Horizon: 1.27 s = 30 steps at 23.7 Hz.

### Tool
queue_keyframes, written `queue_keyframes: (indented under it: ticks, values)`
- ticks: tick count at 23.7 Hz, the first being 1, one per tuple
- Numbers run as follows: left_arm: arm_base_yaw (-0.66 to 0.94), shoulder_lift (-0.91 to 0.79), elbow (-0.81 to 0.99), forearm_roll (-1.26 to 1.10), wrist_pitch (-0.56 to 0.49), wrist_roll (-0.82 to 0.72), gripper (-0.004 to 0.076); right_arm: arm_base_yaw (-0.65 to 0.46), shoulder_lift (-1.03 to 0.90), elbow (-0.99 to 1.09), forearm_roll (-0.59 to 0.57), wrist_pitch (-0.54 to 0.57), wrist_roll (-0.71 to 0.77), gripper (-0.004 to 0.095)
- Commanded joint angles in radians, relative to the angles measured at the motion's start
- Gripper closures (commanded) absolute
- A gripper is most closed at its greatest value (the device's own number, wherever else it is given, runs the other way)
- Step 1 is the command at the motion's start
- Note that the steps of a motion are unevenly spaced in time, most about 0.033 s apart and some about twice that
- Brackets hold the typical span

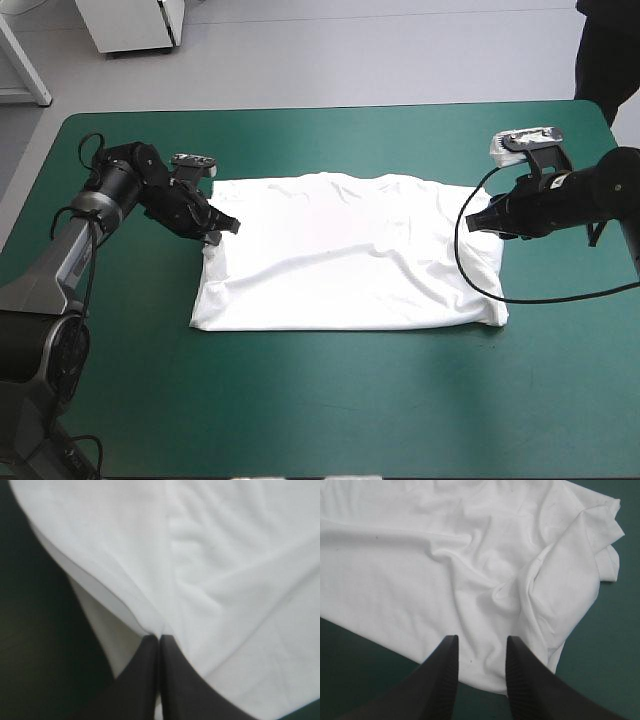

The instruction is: Fold the cloth

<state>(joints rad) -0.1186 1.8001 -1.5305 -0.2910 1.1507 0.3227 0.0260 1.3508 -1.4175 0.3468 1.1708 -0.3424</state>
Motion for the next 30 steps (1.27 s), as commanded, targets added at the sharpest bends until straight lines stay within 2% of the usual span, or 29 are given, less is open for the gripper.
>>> queue_keyframes:
  ticks: [1,8,12,14,19,21,25,30]
  values:
    - [-0.063,-0.045,-0.033,-0.043,-0.008,-0.015,0.0746,-0.006,-0.033,-0.034,0.028,-0.015,-0.004,0.0601]
    - [-0.141,0.065,-0.033,-0.042,-0.044,-0.026,0.0746,-0.006,-0.033,-0.034,0.019,-0.005,-0.004,0.0601]
    - [-0.138,0.131,-0.033,-0.050,-0.010,-0.021,0.0743,-0.006,-0.033,-0.034,-0.003,-0.005,-0.010,0.0601]
    - [-0.138,0.131,-0.033,-0.098,0.006,0.019,0.0702,-0.006,-0.033,-0.034,-0.003,-0.011,-0.012,0.0600]
    - [-0.138,0.116,-0.112,-0.134,0.143,0.031,0.0447,-0.006,-0.033,-0.034,-0.003,-0.009,-0.023,0.0593]
    - [-0.138,0.076,-0.155,-0.131,0.141,0.031,0.0395,-0.006,-0.033,-0.034,0.001,-0.001,-0.023,0.0566]
    - [-0.138,0.005,-0.195,-0.100,0.138,0.018,0.0394,-0.006,-0.035,-0.034,0.001,0.037,-0.021,0.0481]
    - [-0.138,-0.124,-0.158,0.077,0.138,-0.074,0.0394,-0.006,-0.055,-0.029,-0.002,0.067,-0.004,0.0465]
